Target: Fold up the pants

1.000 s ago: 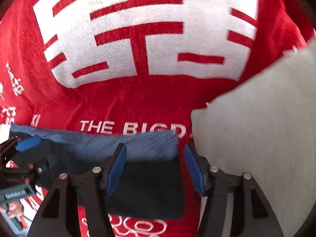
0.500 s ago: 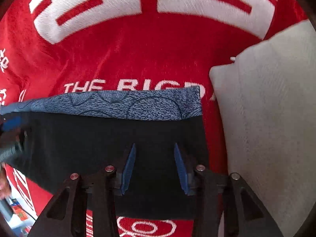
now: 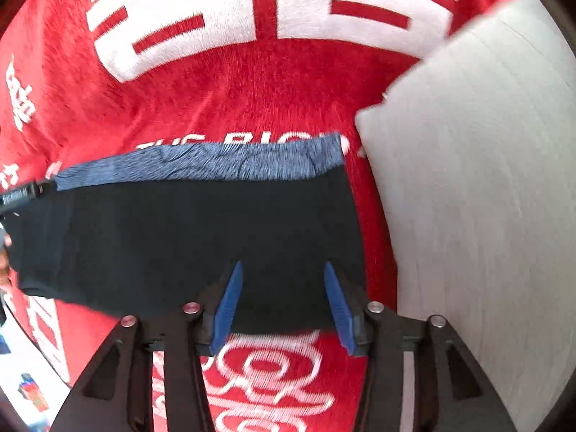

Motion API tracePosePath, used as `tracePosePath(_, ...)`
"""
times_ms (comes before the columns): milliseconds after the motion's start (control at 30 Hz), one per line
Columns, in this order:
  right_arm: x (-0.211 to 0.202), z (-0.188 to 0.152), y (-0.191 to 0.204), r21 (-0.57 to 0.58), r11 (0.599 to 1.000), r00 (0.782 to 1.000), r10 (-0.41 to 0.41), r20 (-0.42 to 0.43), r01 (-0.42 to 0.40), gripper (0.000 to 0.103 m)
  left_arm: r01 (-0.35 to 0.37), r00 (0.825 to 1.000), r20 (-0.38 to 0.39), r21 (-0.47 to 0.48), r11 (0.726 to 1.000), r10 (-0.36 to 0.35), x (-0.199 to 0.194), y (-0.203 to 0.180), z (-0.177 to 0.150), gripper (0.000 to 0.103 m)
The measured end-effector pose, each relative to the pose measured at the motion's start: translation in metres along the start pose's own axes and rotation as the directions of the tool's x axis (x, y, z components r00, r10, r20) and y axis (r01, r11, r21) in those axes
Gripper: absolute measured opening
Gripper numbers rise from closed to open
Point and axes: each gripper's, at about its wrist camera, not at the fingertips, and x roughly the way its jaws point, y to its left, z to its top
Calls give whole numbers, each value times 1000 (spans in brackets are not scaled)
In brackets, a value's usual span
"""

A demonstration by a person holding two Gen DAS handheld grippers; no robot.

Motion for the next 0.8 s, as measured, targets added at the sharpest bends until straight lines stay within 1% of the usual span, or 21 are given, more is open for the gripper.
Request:
tracePosePath(100, -11, -24, -6, 84, 996, 999, 34, -7, -33, 54, 5, 1000, -18, 12, 1000, -5, -12, 16, -29, 97)
tracePosePath(167, -16, -42, -12, 118, 992, 999, 38, -18, -36, 54, 5, 999, -35, 11, 1000, -5, -16, 17, -42, 97)
tracePosePath(267, -22, -57, -4, 124, 992, 999, 28, -31, -24, 54, 12, 998, -65, 4, 1000, -12, -24, 26, -63, 97)
tracePosePath(300, -24, -62, -4, 126, 992, 999, 32, -35, -28, 55, 11, 997, -71, 4, 1000, -11, -28, 23, -71, 97)
tracePosePath(433, -23, -80, -2, 160, 986, 998, 44, -50, -36, 54, -1, 997, -83, 3, 1000, 1, -39, 39, -91, 97)
tracePosePath(467, -27, -81, -2, 172, 984, 999, 41, -25, -36, 55, -1, 996, -87, -4, 1000, 0, -41, 42, -94, 97)
tracePosePath(567, -36, -69, 0, 154, 988, 999, 28, 30, -32, 54, -7, 996, -91, -20, 1000, 6, -44, 51, -97, 97)
tracePosePath(667, -24, -45, -3, 148, 989, 998, 18, 53, -26, 54, -22, 995, -95, -24, 999, 20, -41, 56, -102, 97)
tracePosePath(700, -14, -37, -6, 141, 990, 999, -5, 50, -2, 54, -23, 995, -97, -25, 999, 20, -39, 57, -103, 97)
tracePosePath(733, -6, -32, -10, 134, 991, 999, -20, 30, 16, 54, -25, 995, -99, -26, 999, 22, -42, 57, -105, 97)
tracePosePath(800, 8, -27, -14, 134, 991, 1000, -16, -9, 17, 50, -24, 995, -100, -28, 999, 21, -43, 59, -106, 97)
